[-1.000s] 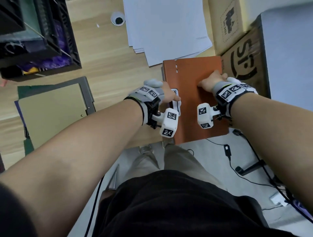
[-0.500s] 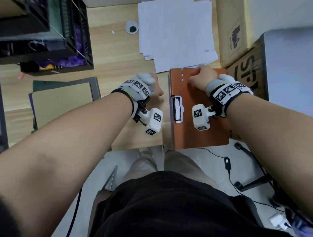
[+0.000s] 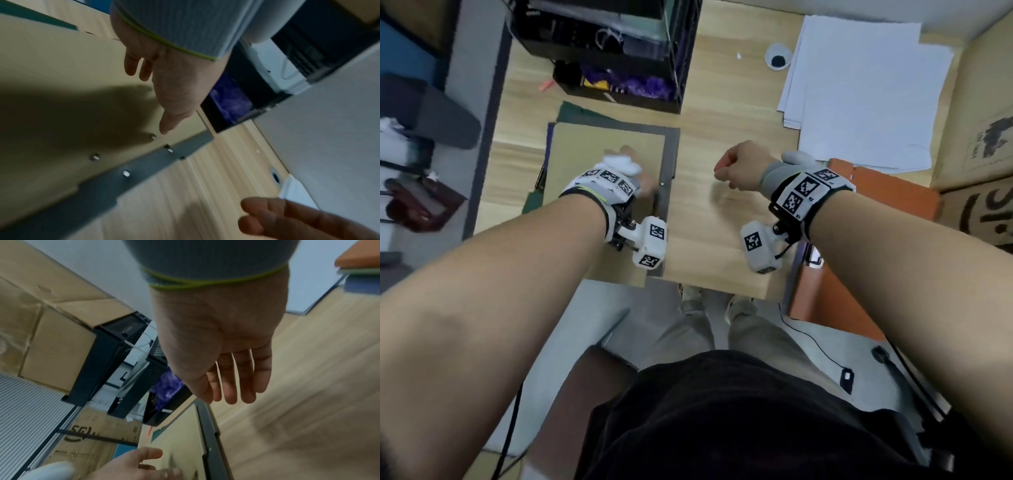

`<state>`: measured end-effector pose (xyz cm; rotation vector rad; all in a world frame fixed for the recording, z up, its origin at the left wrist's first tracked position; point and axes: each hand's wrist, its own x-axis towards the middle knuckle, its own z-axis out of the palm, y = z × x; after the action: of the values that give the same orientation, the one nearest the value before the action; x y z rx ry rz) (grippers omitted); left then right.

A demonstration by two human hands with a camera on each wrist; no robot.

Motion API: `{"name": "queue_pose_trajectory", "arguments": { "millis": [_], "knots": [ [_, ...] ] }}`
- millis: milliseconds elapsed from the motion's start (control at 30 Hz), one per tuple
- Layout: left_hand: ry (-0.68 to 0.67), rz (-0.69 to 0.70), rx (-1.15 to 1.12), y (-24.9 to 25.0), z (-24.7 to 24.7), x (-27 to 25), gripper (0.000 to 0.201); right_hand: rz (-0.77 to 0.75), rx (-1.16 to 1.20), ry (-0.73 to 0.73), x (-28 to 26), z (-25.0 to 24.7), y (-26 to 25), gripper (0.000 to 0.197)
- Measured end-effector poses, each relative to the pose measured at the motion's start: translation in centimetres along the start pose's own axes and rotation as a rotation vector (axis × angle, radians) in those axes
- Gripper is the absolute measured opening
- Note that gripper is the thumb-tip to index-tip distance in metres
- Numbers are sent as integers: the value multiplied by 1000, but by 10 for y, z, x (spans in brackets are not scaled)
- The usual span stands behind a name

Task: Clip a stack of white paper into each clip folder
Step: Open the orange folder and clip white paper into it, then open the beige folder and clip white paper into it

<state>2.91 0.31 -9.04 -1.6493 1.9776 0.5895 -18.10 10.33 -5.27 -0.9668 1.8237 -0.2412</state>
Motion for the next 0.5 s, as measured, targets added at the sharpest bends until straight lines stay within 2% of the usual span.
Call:
{"name": "queue_pose_trajectory", "arguments": {
  "millis": [67, 100, 167, 233, 267, 367, 400, 467, 500],
  "knots": [
    [-30, -77, -27, -40, 10, 15, 29, 21, -2, -70, 8, 20, -13, 11],
    [-43, -75, 11, -54, 18, 24, 34, 29, 5, -87, 11, 27, -15, 14],
    [-44, -162, -108, -78, 20, 22, 49, 42, 12, -121, 17, 44, -25, 17],
    [-32, -255, -109, -100, 22, 17, 74, 56, 20, -148, 24, 60, -34, 18],
    [-35, -249, -101, -106, 24, 13, 79, 66, 27, -157, 26, 64, -36, 18],
    [-86, -271, -78, -121, 16, 8, 63, 87, 39, -169, 33, 79, -44, 24],
    [-93, -291, -48, -123, 14, 11, 70, 96, 41, -170, 35, 83, -48, 27],
    [-93, -349, -20, -118, 12, 7, 105, 126, 65, -171, 39, 90, -51, 30],
    [-89, -359, -1, -115, 12, 5, 115, 143, 79, -170, 42, 93, -53, 29]
  ]
}}
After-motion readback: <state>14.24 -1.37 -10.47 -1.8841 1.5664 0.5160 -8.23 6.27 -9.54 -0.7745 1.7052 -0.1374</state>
